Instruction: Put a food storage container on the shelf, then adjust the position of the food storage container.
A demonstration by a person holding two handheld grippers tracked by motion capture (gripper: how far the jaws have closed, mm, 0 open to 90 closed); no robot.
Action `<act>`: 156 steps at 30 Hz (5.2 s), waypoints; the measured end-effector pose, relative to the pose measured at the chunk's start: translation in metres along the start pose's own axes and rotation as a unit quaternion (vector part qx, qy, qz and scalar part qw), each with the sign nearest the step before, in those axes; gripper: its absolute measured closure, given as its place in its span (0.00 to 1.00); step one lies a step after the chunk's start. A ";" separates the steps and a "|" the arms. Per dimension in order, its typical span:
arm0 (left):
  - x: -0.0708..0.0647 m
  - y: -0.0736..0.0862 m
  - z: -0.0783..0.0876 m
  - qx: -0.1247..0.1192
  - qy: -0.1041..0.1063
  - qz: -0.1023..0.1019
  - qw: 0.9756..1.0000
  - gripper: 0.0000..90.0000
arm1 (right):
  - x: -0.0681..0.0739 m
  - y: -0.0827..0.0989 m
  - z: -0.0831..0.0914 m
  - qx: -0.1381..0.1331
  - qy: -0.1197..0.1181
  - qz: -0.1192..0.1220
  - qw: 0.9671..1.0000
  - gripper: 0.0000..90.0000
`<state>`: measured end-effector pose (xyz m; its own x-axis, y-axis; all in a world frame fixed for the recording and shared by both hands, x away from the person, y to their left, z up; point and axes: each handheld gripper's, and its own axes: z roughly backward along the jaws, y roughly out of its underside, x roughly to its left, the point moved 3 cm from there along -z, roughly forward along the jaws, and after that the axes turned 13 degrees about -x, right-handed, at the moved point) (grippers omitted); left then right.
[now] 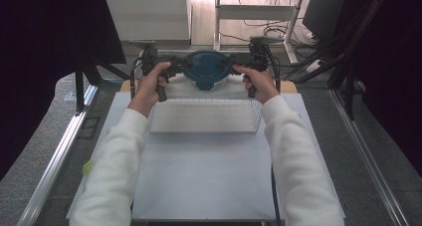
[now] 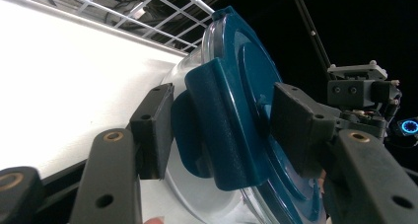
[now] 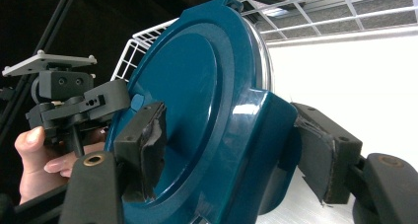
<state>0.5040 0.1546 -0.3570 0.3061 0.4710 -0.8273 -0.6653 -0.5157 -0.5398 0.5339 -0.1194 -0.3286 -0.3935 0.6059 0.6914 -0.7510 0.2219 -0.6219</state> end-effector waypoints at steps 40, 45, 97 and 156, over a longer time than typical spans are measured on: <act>-0.054 0.135 0.099 0.022 -0.016 -0.294 0.955 0.25 | 0.029 0.113 0.101 -0.067 0.011 0.263 0.962 0.22; -0.037 0.166 0.108 0.038 -0.033 -0.312 0.949 0.25 | 0.009 0.150 0.105 -0.053 0.011 0.280 0.958 0.23; 0.014 0.227 0.206 0.101 -0.143 -0.337 0.925 0.32 | -0.060 0.254 0.125 0.014 0.069 0.278 0.958 0.26; 0.165 0.108 0.200 0.202 -0.291 -0.346 0.869 1.00 | -0.076 0.259 0.119 0.035 0.081 0.260 0.962 0.25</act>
<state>0.3466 0.3200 -0.5204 0.4106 0.9108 -0.0435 -0.6797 0.2740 -0.6804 0.3064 -0.1994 -0.4980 -0.6411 0.7341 0.2240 -0.5114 -0.1909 -0.8379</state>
